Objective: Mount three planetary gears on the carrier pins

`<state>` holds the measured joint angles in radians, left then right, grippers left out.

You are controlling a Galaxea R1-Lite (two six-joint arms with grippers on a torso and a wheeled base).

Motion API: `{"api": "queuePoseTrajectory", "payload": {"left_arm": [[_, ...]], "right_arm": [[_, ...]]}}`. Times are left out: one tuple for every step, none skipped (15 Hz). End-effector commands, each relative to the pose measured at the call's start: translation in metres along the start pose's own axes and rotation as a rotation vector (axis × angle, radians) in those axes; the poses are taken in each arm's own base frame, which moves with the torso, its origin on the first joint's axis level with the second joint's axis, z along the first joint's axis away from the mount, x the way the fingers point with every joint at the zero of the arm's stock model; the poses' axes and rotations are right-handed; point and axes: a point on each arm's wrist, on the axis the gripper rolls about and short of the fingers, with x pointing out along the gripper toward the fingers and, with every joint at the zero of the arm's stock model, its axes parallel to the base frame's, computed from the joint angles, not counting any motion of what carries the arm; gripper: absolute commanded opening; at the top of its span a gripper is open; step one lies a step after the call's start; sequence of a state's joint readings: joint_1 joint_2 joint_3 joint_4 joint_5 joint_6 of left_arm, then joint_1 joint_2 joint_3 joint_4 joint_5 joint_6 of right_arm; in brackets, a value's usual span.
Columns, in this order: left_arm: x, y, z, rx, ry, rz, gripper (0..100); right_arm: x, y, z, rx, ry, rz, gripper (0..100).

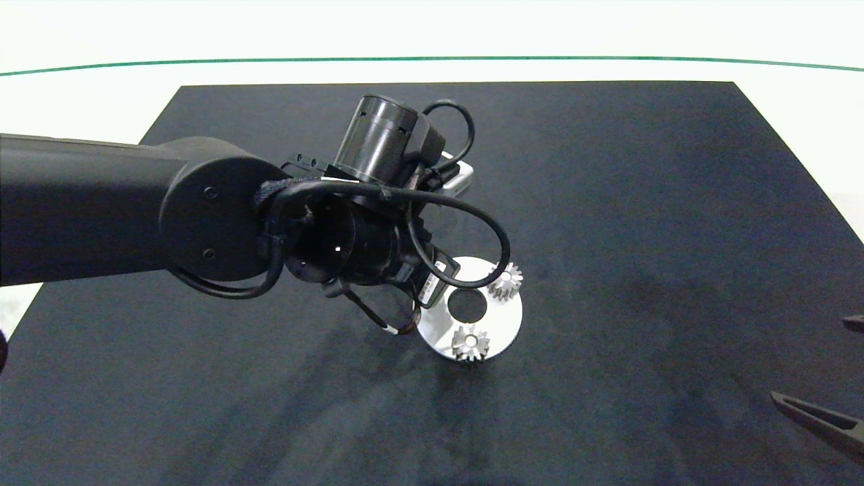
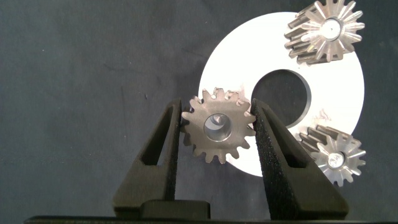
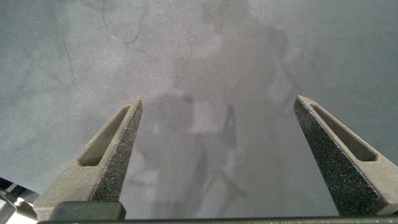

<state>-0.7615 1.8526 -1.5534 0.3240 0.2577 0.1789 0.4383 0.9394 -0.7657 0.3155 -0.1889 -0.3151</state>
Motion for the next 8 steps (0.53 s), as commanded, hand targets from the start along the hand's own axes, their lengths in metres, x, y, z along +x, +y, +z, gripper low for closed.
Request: {"api": "queuePoseTrajectory", "payload": {"left_arm": [[0.0026,-0.0039,0.0001,0.004,0.005,-0.006,0],[0.002,-0.0037,0.0003,0.004,0.003,-0.006,0],[0.0021,-0.0043,0.0,0.004,0.004,-0.007,0],[0.0022,-0.0056,-0.0005,0.005,0.006,-0.01,0],[0.0028,-0.0058,-0.0007,0.0,0.008,-0.011,0],[0.0026,-0.0057,-0.0004,0.0,0.006,-0.01,0],[0.0034,-0.0058,0.0001,0.001,0.005,-0.01,0],[0.0036,-0.0059,-0.0002,0.001,0.006,-0.01,0]], "right_arm": [[-0.0001,0.0001,-0.0003,-0.003,0.002,0.0,100],[-0.0001,0.0001,-0.0003,-0.003,0.002,0.0,100],[-0.0001,0.0001,-0.0003,-0.003,0.002,0.0,100],[-0.0005,0.0,-0.0003,-0.003,0.0,-0.001,100],[-0.0001,0.0001,-0.0003,-0.003,0.002,0.0,100],[-0.0001,0.0001,-0.0003,-0.003,0.002,0.0,100],[-0.0001,0.0001,-0.0003,-0.003,0.002,0.0,100],[-0.0001,0.0001,-0.0003,-0.003,0.002,0.0,100]]}}
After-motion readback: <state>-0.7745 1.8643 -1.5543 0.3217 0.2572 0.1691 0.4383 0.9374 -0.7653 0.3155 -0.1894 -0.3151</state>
